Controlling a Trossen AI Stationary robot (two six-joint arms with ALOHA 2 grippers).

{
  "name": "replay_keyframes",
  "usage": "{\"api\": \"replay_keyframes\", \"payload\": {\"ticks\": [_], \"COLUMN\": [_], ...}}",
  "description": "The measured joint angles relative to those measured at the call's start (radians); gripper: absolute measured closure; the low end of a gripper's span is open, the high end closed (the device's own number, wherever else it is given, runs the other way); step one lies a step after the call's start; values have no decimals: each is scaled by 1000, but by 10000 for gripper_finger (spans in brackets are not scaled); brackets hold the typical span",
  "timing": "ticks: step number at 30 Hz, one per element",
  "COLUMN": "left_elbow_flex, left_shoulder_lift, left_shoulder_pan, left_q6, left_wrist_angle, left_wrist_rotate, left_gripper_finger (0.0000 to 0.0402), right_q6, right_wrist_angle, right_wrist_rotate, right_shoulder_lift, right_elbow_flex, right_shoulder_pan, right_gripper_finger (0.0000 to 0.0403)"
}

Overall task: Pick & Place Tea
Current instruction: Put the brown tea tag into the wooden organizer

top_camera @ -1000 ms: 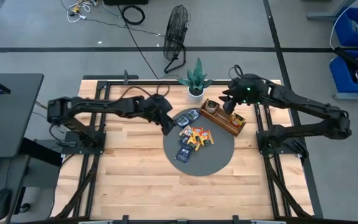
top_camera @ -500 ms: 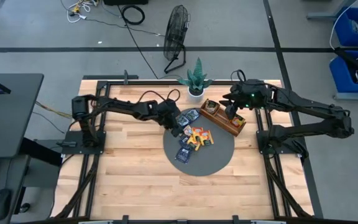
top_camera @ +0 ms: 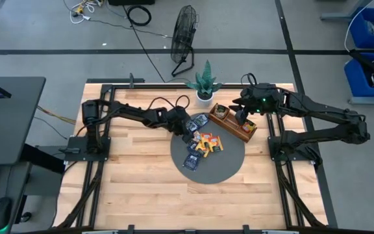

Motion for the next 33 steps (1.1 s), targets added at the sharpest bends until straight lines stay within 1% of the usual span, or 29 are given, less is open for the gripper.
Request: {"api": "replay_keyframes", "payload": {"ticks": [2,5,15,22,33], "left_elbow_flex": [2,1,1,1,1], "left_shoulder_lift": [8,12,18,18,18], "left_shoulder_pan": [1,1,3,3,3], "left_q6": [-13,-42,-187,-189,-186], "left_wrist_angle": [23,15,29,61,61], "left_wrist_rotate": [0,5,17,65,65], "left_gripper_finger": [158,158,159,159,159], "right_q6": [0,0,0,0,0], "right_wrist_angle": [0,1,8,8,8], "right_wrist_rotate": [-3,-3,-6,-6,-6], "right_shoulder_lift": [0,0,0,0,0], "right_elbow_flex": [0,0,0,0,0], "right_shoulder_pan": [0,0,0,0,0], "right_gripper_finger": [238,238,238,238,238]}}
